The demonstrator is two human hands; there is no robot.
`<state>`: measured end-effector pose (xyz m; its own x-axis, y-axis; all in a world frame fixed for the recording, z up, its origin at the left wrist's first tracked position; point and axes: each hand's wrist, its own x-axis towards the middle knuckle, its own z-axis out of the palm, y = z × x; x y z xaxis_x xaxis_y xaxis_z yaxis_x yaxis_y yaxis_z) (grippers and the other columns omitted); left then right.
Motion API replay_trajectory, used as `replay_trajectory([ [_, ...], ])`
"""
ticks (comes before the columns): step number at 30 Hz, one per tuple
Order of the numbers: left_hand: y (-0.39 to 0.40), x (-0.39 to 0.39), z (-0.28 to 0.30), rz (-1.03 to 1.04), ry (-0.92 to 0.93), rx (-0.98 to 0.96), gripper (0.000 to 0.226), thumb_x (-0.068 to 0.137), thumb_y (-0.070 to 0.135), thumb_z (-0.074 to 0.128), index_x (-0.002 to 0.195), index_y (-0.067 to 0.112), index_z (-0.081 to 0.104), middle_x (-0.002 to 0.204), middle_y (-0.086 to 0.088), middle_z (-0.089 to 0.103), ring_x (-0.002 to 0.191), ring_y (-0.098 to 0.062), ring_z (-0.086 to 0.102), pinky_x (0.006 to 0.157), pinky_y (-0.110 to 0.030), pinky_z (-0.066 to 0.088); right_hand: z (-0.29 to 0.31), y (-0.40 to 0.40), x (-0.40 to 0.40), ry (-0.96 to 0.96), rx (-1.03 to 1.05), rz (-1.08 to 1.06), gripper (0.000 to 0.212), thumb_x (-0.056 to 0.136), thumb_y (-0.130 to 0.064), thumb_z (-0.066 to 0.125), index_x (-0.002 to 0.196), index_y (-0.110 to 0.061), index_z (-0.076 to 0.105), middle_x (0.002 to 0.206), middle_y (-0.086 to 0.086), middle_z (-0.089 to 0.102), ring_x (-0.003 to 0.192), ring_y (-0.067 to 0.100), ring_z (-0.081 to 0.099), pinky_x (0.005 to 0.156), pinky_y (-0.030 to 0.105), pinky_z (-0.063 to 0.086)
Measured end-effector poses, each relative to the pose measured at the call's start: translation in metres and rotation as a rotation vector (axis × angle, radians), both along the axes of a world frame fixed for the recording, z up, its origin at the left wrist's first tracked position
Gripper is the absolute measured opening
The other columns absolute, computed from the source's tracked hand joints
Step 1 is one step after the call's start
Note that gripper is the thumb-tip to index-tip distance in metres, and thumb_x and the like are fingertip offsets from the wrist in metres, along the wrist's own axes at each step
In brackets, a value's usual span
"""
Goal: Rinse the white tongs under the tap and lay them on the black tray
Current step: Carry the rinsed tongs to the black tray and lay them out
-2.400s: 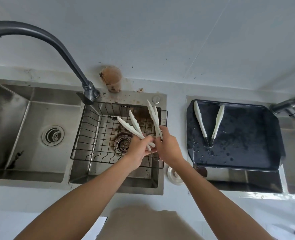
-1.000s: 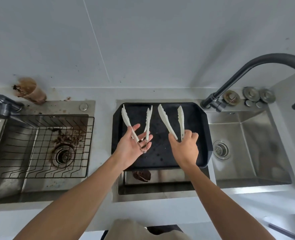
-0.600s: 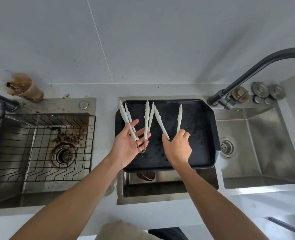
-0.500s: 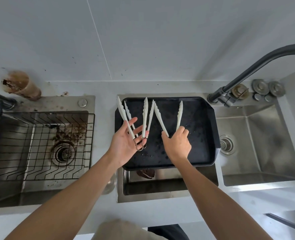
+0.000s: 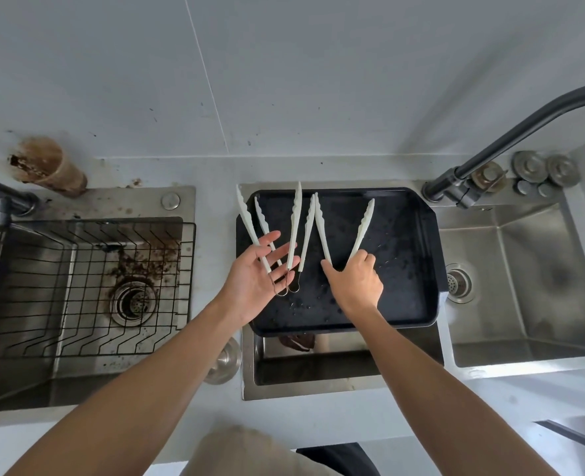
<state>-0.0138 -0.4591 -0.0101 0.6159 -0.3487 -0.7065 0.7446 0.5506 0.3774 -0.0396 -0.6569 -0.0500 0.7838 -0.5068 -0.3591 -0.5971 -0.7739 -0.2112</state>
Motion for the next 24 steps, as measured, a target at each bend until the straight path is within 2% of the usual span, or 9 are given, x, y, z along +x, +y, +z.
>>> replay_trajectory([
  [6, -0.004, 0.0, 0.0, -0.045, -0.039, 0.018, 0.039, 0.098, 0.01, 0.051, 0.13, 0.026, 0.064, 0.133, -0.009, 0.07, 0.127, -0.033, 0.065, 0.104, -0.042, 0.045, 0.003, -0.001, 0.001, 0.018, 0.034, -0.001, 0.072, 0.089, -0.068, 0.065, 0.121, -0.005, 0.05, 0.121, 0.011, 0.058, 0.104, 0.034, 0.067, 0.075, 0.04, 0.049],
  [10, -0.016, 0.002, 0.006, -0.074, -0.052, 0.028, 0.04, 0.098, 0.009, 0.05, 0.13, 0.027, 0.065, 0.133, -0.01, 0.071, 0.124, -0.033, 0.066, 0.102, -0.042, 0.047, 0.016, -0.01, -0.005, -0.015, 0.062, -0.04, 0.077, 0.087, -0.075, 0.061, 0.124, -0.007, 0.051, 0.122, 0.008, 0.057, 0.103, 0.03, 0.066, 0.076, 0.038, 0.046],
  [13, -0.032, 0.004, 0.01, -0.11, -0.07, 0.038, 0.043, 0.099, 0.009, 0.048, 0.136, 0.025, 0.061, 0.135, -0.01, 0.07, 0.127, -0.033, 0.066, 0.105, -0.043, 0.046, 0.03, -0.021, -0.012, -0.103, 0.235, -0.104, 0.074, 0.09, -0.07, 0.061, 0.134, -0.012, 0.052, 0.125, 0.001, 0.058, 0.1, 0.021, 0.063, 0.083, 0.037, 0.051],
  [15, -0.046, 0.005, 0.014, -0.157, -0.1, 0.049, 0.045, 0.099, 0.009, 0.048, 0.14, 0.025, 0.058, 0.134, -0.008, 0.071, 0.127, -0.031, 0.066, 0.11, -0.045, 0.043, 0.039, -0.03, -0.017, -0.196, 0.393, -0.128, 0.068, 0.088, -0.067, 0.066, 0.133, -0.016, 0.055, 0.111, -0.005, 0.06, 0.093, 0.013, 0.061, 0.083, 0.035, 0.055],
  [18, -0.069, 0.005, 0.02, -0.226, -0.145, 0.076, 0.047, 0.099, 0.011, 0.048, 0.142, 0.026, 0.057, 0.128, -0.006, 0.073, 0.12, -0.027, 0.067, 0.11, -0.045, 0.044, 0.049, -0.044, -0.029, -0.277, 0.526, -0.057, 0.067, 0.084, -0.064, 0.074, 0.132, -0.021, 0.057, 0.106, -0.009, 0.061, 0.095, 0.01, 0.061, 0.082, 0.031, 0.055],
  [21, -0.092, 0.004, 0.025, -0.297, -0.185, 0.1, 0.048, 0.1, 0.011, 0.045, 0.145, 0.029, 0.052, 0.128, -0.005, 0.074, 0.107, -0.02, 0.071, 0.098, -0.038, 0.049, 0.056, -0.058, -0.039, -0.274, 0.53, 0.062, 0.07, 0.079, -0.061, 0.081, 0.134, -0.028, 0.053, 0.109, -0.016, 0.059, 0.085, 0.006, 0.06, 0.075, 0.025, 0.051],
  [24, -0.117, 0.002, 0.029, -0.366, -0.205, 0.108, 0.048, 0.102, 0.012, 0.043, 0.145, 0.031, 0.051, 0.133, -0.006, 0.072, 0.111, -0.022, 0.068, 0.098, -0.038, 0.047, 0.06, -0.073, -0.046, -0.253, 0.517, 0.121, 0.083, 0.073, -0.066, 0.082, 0.139, -0.03, 0.047, 0.112, -0.018, 0.06, 0.085, 0.004, 0.062, 0.077, 0.028, 0.057],
])
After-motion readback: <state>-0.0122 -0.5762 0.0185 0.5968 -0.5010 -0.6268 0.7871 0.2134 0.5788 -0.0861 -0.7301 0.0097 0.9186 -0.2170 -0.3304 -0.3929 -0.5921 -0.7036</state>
